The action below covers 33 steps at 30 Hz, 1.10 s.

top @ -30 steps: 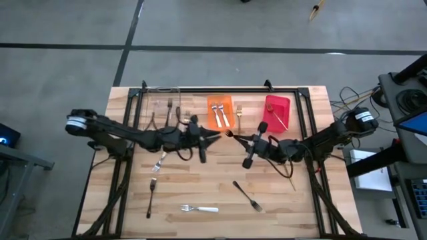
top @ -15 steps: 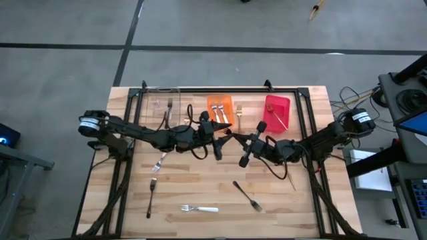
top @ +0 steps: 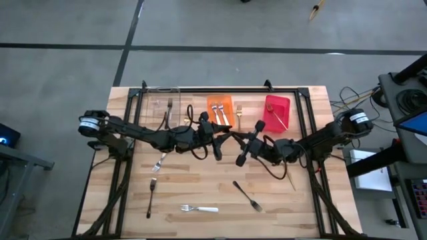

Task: Sort silverware by color (type)
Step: Put the right black fork into the transparent bin

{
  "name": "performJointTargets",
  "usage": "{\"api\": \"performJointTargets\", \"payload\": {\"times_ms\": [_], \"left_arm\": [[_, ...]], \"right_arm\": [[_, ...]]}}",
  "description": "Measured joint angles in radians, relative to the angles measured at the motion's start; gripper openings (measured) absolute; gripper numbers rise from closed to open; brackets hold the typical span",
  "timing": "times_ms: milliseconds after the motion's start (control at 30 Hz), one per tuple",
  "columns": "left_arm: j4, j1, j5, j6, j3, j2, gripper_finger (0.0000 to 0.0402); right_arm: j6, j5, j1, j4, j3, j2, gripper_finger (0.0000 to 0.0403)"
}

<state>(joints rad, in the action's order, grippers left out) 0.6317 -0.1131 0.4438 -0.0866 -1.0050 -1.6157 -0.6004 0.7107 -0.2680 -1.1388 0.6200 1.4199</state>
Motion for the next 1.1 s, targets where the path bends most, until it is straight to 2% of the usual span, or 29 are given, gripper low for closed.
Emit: {"api": "performJointTargets", "payload": {"times_ms": [133,333,833,933,1100], "left_arm": [[0.005,0.000,0.006,-0.001,0.000,0.000,0.0079],[0.002,0.000,0.073,-0.003,0.001,0.000,0.0008],[0.008,-0.003,0.063,0.016,0.011,0.008,0.0000],[0.009,-0.003,0.063,0.017,0.011,0.009,0.0000],[0.013,-0.004,0.063,0.017,0.011,0.014,0.0000]], "right_arm": [[-0.039,0.011,0.000,0.002,0.040,0.046,0.0009],[-0.089,0.107,0.000,-0.005,0.111,0.136,0.0008],[-0.074,0.097,0.000,-0.027,0.120,0.158,0.0014],[-0.060,0.104,0.000,-0.025,0.120,0.158,0.0032],[-0.021,0.108,0.001,-0.023,0.120,0.158,0.0089]]}}
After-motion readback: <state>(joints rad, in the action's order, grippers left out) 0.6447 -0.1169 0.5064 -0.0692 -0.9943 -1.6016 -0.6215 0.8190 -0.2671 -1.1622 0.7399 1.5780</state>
